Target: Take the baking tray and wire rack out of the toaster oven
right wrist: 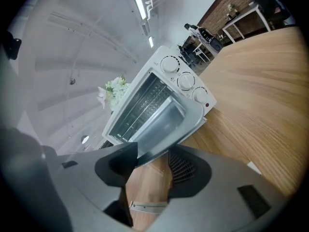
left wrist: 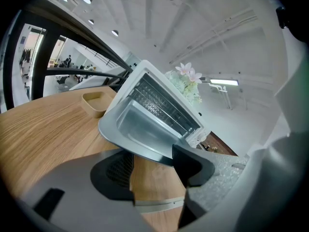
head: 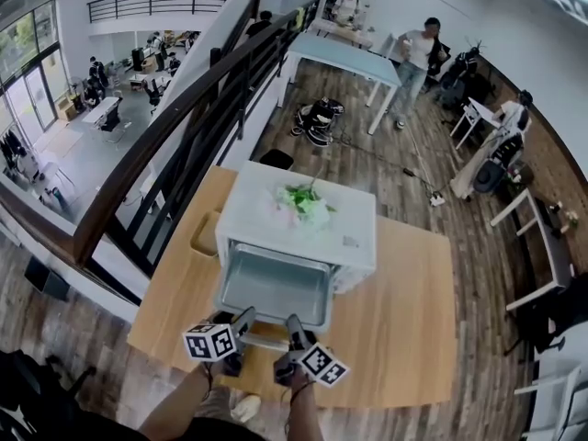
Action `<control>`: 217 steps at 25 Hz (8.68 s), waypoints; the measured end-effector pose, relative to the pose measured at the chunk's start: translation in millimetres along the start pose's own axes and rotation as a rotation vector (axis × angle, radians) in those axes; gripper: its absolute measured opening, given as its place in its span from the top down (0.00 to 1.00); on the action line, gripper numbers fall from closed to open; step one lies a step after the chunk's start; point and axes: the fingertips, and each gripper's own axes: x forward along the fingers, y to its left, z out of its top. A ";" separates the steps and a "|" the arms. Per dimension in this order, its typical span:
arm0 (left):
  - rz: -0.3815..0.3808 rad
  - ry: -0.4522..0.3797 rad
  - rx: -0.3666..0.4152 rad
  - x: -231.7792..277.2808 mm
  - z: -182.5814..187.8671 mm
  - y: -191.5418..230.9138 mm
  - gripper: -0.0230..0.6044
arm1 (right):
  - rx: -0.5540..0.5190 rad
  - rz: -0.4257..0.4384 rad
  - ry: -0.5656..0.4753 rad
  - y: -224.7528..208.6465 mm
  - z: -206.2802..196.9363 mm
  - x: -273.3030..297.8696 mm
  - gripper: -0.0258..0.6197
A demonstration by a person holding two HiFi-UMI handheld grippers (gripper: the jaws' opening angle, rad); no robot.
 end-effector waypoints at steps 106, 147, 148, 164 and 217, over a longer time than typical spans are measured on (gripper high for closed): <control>-0.225 0.309 0.070 312.9 -214.8 -300.5 0.59 | 0.230 -0.205 -0.274 -345.5 279.2 -151.2 0.67; -0.066 0.467 0.009 374.9 -238.5 -264.6 0.58 | 0.318 -0.293 -0.115 -397.7 283.7 -90.6 0.56; -0.060 0.474 0.004 373.9 -240.2 -264.4 0.58 | 0.327 -0.300 -0.111 -399.2 282.4 -92.3 0.54; -0.042 0.482 0.009 350.4 -245.3 -265.1 0.52 | 0.332 -0.336 -0.094 -399.2 262.6 -117.4 0.49; -0.052 -0.112 0.583 -8.4 -4.7 -216.2 0.82 | -0.608 -0.092 -0.158 6.3 148.8 -152.0 0.79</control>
